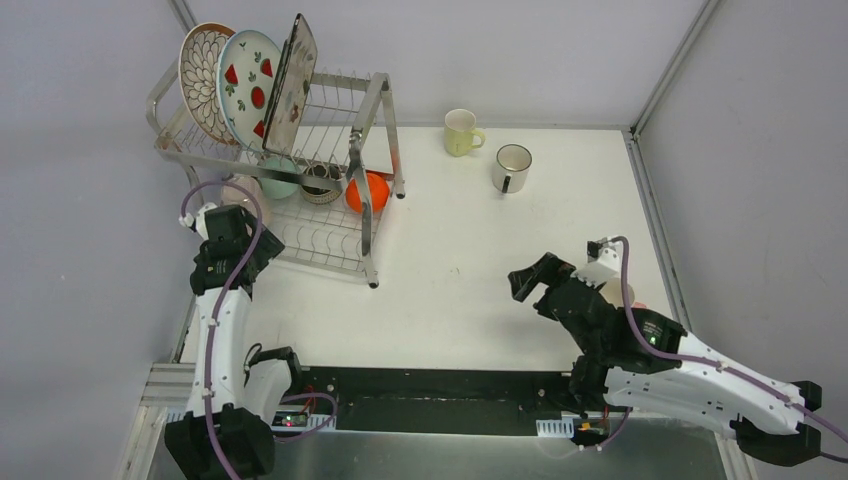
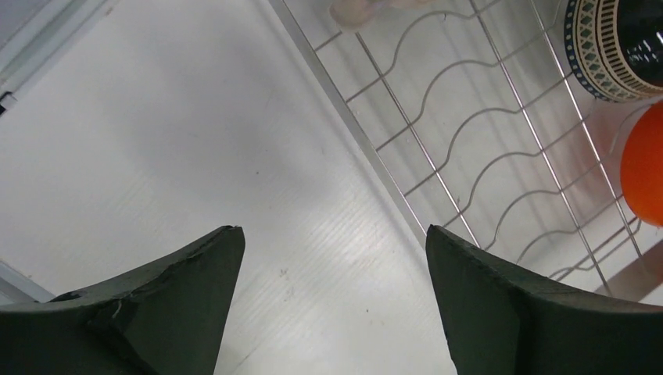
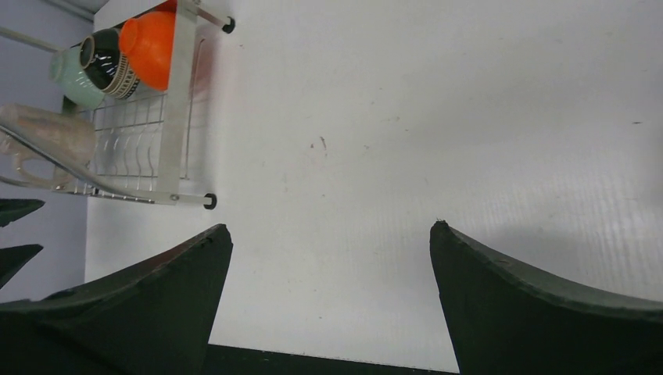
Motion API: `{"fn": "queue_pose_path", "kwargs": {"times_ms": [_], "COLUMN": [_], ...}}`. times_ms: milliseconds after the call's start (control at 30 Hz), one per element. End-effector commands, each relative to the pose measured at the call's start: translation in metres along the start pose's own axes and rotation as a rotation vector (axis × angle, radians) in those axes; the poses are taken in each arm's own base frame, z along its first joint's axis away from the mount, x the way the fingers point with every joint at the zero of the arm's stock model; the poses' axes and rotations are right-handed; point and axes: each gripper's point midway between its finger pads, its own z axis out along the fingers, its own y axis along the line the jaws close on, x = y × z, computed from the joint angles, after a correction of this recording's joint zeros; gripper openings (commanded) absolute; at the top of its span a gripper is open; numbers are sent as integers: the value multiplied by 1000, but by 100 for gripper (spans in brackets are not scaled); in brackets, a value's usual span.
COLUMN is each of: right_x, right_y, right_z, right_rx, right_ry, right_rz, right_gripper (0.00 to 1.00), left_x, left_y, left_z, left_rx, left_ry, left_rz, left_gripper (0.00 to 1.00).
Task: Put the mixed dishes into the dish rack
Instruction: Pick up the cup at the corner of the board.
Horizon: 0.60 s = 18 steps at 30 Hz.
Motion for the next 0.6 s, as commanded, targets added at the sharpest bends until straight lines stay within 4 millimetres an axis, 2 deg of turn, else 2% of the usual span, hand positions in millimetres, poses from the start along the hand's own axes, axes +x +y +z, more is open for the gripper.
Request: {"fn": "queue_pose_path", "kwargs": {"times_ms": [0,133,233,367,567], "right_x": [-28,-44,-54,-68,-81], "right_y": [-26,-40,-48,-60,-62], "right_z": [-12,-18,-22,-28,-25], "right_rx": [136,196,239,315,430], "right_ry": [-85,-140,-181,-221,-201], "right_rz": [-3,-36,-48,-99,-256], "right_gripper": [100,100,100,99,98], "left_x": [25,38,34,33,46], "left_y": [-2,-8,-14,-35,-55], "left_z": [-13,-22,-29,-41,-49], "left_rx": [54,111,149,254,370], "left_ry": [90,143,134,173,281], "left_rz": [-62,-37,-41,-61,-31], "left_gripper": [92,99,99,99,99]}}
